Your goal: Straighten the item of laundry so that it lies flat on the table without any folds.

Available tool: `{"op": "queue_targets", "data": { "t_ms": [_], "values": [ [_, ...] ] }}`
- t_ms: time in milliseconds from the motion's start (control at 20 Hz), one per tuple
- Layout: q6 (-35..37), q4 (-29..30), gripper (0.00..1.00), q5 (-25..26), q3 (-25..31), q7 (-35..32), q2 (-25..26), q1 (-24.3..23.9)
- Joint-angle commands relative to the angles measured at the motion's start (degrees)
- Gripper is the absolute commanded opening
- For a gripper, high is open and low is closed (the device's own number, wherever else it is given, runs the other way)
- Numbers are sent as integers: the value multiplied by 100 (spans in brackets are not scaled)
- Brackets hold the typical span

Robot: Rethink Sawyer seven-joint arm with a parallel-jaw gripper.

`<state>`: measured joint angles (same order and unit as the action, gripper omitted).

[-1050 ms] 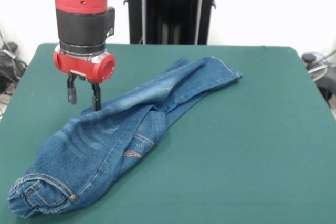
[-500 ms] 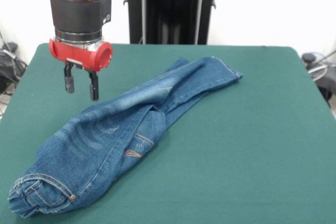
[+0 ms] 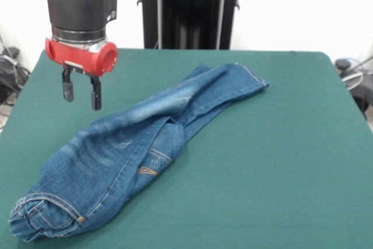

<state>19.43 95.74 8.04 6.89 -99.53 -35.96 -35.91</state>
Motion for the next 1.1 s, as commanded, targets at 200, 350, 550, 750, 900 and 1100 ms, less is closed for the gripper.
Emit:
{"op": "queue_targets", "data": {
  "t_ms": [200,350,550,750,900,1100],
  "values": [
    [512,-389,100,-14,503,-168,240,118],
    [494,-499,100,25,428,-204,348,206],
    [410,-567,100,44,382,-266,450,263],
    [507,-737,100,30,332,-279,517,349],
    [574,-865,100,11,292,-295,586,398],
    [451,-793,100,38,180,-426,643,524]
  ]
}}
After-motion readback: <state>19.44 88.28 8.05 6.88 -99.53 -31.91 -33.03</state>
